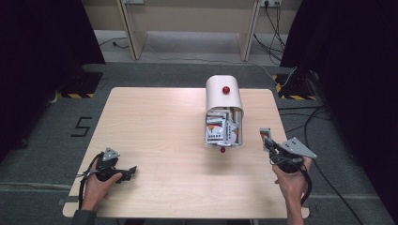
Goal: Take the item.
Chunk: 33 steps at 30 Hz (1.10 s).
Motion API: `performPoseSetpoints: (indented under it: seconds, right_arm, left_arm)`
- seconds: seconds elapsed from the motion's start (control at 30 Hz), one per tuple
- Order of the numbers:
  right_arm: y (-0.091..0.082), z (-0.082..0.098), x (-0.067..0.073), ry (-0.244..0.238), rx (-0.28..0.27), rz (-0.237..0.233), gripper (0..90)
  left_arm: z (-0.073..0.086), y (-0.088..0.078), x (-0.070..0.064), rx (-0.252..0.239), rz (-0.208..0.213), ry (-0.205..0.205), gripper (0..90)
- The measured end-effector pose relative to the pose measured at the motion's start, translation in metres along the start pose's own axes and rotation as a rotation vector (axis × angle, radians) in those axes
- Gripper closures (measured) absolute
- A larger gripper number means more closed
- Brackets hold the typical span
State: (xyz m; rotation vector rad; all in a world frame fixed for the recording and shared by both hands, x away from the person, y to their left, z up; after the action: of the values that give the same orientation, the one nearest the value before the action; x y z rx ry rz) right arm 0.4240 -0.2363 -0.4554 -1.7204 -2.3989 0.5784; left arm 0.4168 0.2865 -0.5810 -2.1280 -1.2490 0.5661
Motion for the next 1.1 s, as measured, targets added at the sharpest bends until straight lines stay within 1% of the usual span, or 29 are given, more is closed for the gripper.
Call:
performPoseSetpoints:
  seconds: [0.03,0.2,0.53,0.6,0.63,0.73,0.77,0.9,1.03,1.1]
  right_arm:
    - [0.000,0.000,0.000,0.000,0.000,0.000,84.9]
    - [0.004,0.016,-0.002,-0.002,0.037,-0.002,84.9]
    - [0.008,0.030,-0.006,0.002,0.068,0.000,84.9]
    - [0.011,0.036,-0.007,0.005,0.088,0.002,84.9]
    - [0.011,0.036,-0.007,0.005,0.088,0.002,84.9]
    - [0.015,0.043,-0.005,0.005,0.112,-0.005,84.9]
    - [0.018,0.046,-0.004,-0.014,0.129,-0.001,84.9]
    - [0.021,0.047,0.001,-0.031,0.137,-0.006,84.9]
    - [0.024,0.049,0.002,-0.035,0.148,-0.008,84.8]
    - [0.027,0.053,0.002,-0.026,0.155,-0.007,84.8]
  left_arm:
    - [0.000,0.000,0.000,0.000,0.000,0.000,0.0]
    - [0.000,0.000,0.000,0.000,0.000,0.000,0.0]
    - [0.000,0.000,0.000,0.001,0.000,0.001,0.0]
    - [0.000,0.000,0.000,0.001,0.000,0.001,0.0]
    - [0.000,0.000,0.000,0.001,0.000,0.001,0.0]
    - [0.000,0.000,0.000,0.001,0.000,0.001,0.0]
    - [0.000,0.000,0.000,0.001,0.000,0.001,0.0]
    - [0.000,0.000,0.000,0.001,0.000,0.001,0.0]
    - [0.000,0.000,0.000,0.001,0.000,0.001,0.0]
    - [0.000,0.000,0.000,0.001,0.000,0.001,0.0]
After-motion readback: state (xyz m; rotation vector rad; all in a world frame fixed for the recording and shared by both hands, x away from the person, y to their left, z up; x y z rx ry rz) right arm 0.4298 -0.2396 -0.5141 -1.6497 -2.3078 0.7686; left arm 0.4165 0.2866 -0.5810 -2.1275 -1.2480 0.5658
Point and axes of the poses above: each handheld gripper's, and its own axes: y roughly forward along the jaws, z roughly out of its underside, x roughly to its left, the point moved 8 cm from there along y, roughly forward along the jaws, and after that the axes turned 3 degrees about z, right-handed, at the moved point
